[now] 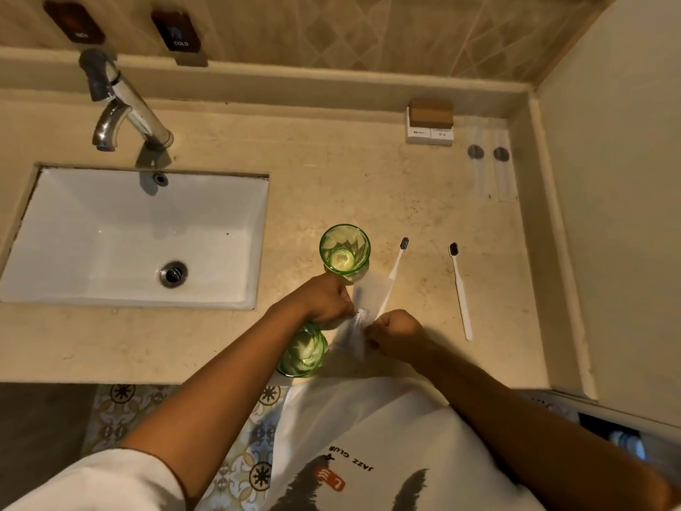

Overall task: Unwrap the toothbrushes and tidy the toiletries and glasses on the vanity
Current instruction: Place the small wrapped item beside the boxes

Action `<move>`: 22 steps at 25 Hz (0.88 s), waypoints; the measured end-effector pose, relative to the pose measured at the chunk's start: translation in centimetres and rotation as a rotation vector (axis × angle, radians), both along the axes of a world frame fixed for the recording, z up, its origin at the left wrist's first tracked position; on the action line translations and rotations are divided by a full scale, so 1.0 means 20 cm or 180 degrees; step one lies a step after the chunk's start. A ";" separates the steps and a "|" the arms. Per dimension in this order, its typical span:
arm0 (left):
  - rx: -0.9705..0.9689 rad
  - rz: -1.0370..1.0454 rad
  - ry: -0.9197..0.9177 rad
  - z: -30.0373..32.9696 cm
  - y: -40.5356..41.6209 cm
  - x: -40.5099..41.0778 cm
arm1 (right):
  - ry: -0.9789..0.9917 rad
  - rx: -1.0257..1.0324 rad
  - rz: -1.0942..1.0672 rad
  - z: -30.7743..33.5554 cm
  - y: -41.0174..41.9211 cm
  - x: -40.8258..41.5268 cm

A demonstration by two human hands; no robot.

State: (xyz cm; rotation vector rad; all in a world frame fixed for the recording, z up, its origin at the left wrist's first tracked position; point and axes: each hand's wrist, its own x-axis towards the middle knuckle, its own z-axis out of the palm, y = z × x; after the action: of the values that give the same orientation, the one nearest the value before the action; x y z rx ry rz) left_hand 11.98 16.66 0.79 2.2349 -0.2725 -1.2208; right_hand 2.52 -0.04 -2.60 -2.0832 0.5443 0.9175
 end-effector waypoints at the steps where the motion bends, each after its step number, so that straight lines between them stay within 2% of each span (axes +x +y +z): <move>1: -0.0004 0.0028 -0.0027 0.01 -0.01 0.00 | 0.0053 0.0210 -0.0163 0.01 0.00 0.00; 5: -0.0254 0.0115 0.0288 0.10 -0.05 0.00 | 0.0198 0.0732 -0.1035 0.12 -0.01 0.01; 10: -0.0778 0.0661 0.0923 0.19 -0.08 -0.06 | 0.0034 0.1429 -0.2103 0.33 -0.13 0.03; 12: -0.1019 0.0656 0.0688 0.19 -0.07 -0.08 | -0.0069 0.1680 -0.2614 0.40 -0.17 0.04; 16: -0.1124 0.0612 -0.0581 0.18 -0.11 -0.12 | -0.0039 0.2072 -0.3196 0.49 -0.22 0.09; 19: -0.1351 0.0416 -0.0844 0.19 -0.14 -0.13 | -0.0020 0.2177 -0.3181 0.49 -0.23 0.10; 22: -0.1698 0.0406 -0.1057 0.21 -0.17 -0.13 | -0.0043 0.2151 -0.2873 0.51 -0.22 0.10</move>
State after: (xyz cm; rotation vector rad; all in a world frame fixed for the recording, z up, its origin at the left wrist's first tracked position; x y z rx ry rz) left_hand 9.40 13.26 5.07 1.9311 -0.5091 -0.6096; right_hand 4.51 -4.44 7.55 -1.0468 0.9044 0.4411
